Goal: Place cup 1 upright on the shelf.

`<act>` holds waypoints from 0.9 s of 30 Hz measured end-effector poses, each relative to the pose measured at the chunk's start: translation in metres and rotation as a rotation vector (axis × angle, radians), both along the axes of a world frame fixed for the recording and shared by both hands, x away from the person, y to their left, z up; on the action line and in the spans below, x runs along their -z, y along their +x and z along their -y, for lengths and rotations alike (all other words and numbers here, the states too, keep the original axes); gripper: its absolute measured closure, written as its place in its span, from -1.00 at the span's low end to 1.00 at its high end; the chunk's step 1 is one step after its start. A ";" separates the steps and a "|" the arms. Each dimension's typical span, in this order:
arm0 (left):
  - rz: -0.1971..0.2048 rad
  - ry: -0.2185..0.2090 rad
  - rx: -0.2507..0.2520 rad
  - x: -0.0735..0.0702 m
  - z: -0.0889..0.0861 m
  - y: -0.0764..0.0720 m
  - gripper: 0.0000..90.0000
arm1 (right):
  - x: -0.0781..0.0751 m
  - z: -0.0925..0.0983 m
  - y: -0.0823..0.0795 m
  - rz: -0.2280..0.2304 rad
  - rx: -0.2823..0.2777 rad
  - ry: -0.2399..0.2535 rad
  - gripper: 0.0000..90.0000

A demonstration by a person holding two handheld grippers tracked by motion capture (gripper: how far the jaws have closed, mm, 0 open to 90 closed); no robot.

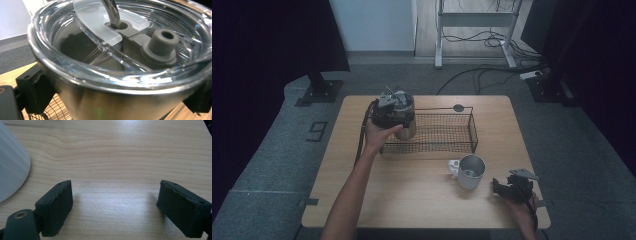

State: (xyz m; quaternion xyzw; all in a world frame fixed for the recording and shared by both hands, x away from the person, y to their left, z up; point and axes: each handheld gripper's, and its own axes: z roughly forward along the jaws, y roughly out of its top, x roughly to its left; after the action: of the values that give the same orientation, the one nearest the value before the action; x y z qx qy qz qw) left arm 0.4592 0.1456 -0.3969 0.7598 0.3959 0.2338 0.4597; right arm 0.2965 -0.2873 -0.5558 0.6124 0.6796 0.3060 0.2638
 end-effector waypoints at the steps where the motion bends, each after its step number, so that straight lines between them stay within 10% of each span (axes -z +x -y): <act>1: -0.008 -0.001 -0.004 0.002 0.000 0.002 -0.90 | 0.000 0.000 0.000 0.000 0.000 0.000 -0.72; 27: -0.059 0.023 -0.018 0.031 0.002 0.012 -0.90 | 0.000 0.000 0.000 0.000 0.000 0.000 -0.72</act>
State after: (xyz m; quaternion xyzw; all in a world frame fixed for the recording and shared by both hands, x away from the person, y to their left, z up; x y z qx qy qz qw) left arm 0.4715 0.1435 -0.4275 0.7681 0.4134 0.2200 0.4367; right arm 0.2964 -0.2874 -0.5558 0.6125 0.6794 0.3060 0.2637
